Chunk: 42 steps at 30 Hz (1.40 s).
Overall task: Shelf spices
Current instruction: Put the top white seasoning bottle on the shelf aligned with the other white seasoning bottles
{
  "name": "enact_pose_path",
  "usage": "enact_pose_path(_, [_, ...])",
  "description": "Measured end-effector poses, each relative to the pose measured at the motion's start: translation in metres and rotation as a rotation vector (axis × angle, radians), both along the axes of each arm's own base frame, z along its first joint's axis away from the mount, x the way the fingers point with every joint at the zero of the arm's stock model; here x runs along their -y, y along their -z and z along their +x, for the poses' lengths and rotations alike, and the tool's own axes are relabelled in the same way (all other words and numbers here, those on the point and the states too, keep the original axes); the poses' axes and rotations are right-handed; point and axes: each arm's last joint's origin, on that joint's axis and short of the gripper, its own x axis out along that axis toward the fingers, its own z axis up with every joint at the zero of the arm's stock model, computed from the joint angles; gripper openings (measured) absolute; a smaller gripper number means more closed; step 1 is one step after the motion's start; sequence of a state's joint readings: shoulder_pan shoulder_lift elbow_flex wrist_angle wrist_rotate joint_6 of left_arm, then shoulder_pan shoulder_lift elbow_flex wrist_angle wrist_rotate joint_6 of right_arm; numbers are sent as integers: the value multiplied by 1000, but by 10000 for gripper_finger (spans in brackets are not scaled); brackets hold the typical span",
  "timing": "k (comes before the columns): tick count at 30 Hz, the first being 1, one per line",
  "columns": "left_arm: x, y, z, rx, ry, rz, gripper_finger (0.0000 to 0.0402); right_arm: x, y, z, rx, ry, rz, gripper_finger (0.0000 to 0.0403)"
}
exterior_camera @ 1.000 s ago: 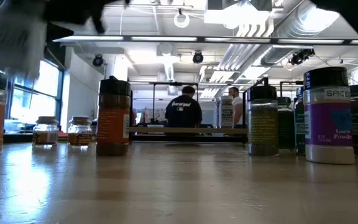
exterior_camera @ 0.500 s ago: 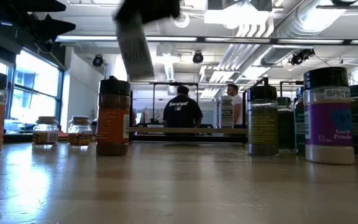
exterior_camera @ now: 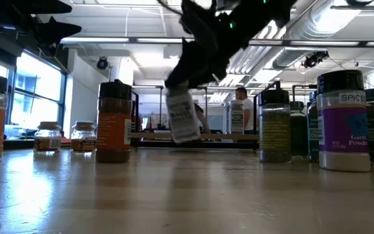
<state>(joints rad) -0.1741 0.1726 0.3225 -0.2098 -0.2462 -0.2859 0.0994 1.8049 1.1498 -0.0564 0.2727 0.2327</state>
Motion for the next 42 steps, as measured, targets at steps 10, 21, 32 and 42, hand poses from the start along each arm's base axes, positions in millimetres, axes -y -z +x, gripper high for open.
enact_pose_path(10, [0, 1, 0, -5, 4, -6, 202, 11, 20, -9, -13, -14, 80, 191])
enact_pose_path(21, [0, 0, 0, -3, 7, -9, 202, 15, -15, -11, -159, 10, 21, 300])
enact_pose_path(32, [0, 0, 0, -1, 7, -10, 202, 19, -47, -3, -277, -121, -45, 303])
enact_pose_path(42, [0, 0, 0, -5, 7, -17, 202, 33, -25, -1, -377, -199, -33, 299])
